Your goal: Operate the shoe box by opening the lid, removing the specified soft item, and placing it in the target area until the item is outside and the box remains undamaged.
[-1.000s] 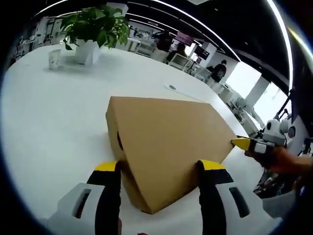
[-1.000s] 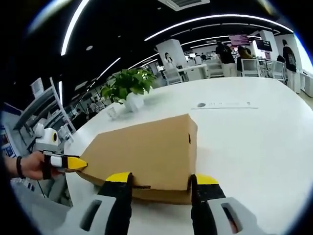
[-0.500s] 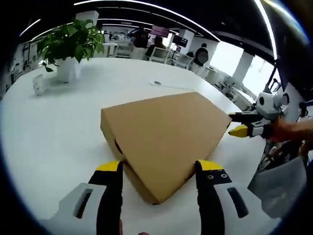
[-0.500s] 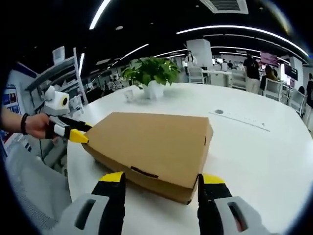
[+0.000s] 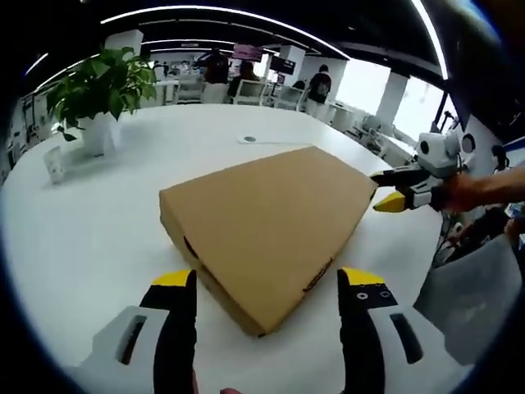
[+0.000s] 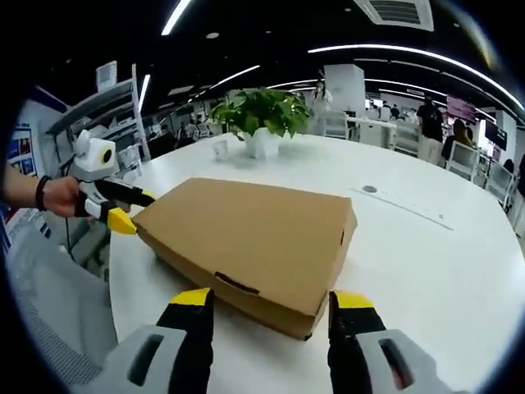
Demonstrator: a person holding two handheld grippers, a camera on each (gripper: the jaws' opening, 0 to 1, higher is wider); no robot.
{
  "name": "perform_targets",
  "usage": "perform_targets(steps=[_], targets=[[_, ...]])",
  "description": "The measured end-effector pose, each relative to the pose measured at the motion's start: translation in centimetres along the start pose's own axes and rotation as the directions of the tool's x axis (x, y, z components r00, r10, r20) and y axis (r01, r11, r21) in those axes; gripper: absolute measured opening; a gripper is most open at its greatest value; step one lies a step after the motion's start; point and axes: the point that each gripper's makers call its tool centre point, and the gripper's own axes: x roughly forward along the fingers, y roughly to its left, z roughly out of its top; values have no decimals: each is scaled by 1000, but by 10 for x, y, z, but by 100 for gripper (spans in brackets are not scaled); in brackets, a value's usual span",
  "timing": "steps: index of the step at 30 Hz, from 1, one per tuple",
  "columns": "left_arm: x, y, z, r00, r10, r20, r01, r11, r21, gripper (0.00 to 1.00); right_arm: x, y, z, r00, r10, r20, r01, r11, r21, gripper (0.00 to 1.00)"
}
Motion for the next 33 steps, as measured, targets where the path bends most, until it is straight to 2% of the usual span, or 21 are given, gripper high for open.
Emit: perform_targets(steps=[2,5,6,18,24,33], targets=[[3,0,-2,1000,11,-4,-11,1000,8,69,1,0,0,1000,-11,1,11,1000,0,54],[5,4,-6,999,39,-10,-39,999,21,65,1,-3,2,998,-59,5,59,998,-8,48],[5,6,-6,998,55,-7,-55,998,23,64,1,-3,2,998,-62,2,62,998,-5,48],[2,6,-5,997,76,2,-76,997,10,60,0,-4,5,997,-74,9,74,997,7,47],[-5,4,3,997,73,22,-73,997,-16,59,-6,-2,13,996,-77,37,76,997,29,47],[-14,3,15,996,79,46,-78,997,-12,58,-16,1,27,993,-82,81,76,995,69,47]])
